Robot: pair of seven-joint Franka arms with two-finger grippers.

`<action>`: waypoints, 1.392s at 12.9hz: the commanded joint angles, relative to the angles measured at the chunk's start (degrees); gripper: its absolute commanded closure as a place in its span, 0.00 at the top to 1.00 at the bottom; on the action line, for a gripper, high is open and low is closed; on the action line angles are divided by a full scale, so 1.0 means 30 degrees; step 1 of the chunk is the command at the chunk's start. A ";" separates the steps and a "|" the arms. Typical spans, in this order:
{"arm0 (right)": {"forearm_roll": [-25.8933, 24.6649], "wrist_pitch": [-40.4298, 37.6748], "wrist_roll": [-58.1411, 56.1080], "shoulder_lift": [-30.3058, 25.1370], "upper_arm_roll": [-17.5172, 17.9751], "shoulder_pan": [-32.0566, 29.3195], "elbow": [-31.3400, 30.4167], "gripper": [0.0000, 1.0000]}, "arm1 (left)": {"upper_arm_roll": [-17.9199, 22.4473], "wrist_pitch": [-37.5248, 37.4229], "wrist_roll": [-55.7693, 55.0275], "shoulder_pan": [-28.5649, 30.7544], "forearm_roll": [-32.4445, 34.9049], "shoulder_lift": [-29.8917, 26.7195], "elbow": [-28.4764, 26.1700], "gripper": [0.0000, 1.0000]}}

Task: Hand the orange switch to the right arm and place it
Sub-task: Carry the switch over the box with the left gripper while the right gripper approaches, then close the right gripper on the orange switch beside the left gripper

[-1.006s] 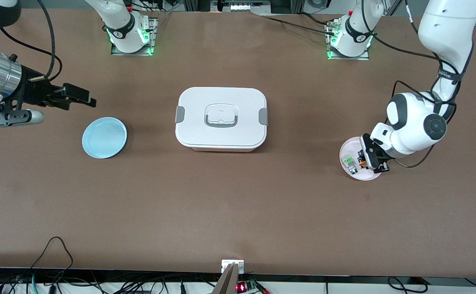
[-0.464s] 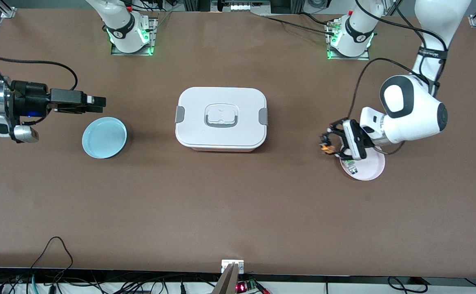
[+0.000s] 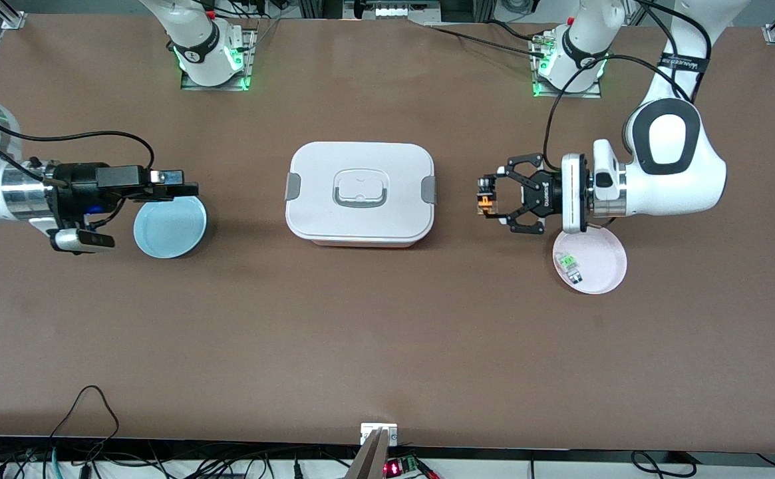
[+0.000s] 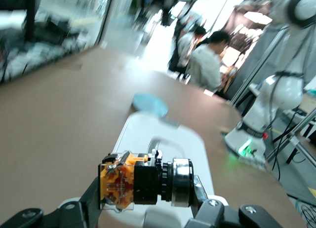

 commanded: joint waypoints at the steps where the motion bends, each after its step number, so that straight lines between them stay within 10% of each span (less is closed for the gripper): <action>1: 0.1426 0.0852 -0.0344 -0.0712 0.0230 0.0466 -0.1207 1.00 | -0.0720 -0.0654 0.2089 -0.1023 -0.3453 0.0025 0.0147 0.00; 6: 0.4153 0.4162 -0.0637 -0.2880 0.2688 0.0468 -0.3993 1.00 | -0.2073 0.0944 0.2119 -0.4065 -0.9845 0.0727 0.1227 0.00; 18: 0.7083 0.8386 -0.0315 -0.6223 0.6265 0.0468 -0.7833 1.00 | -0.2220 0.7929 0.1856 -0.8584 -1.2521 0.2457 0.4806 0.00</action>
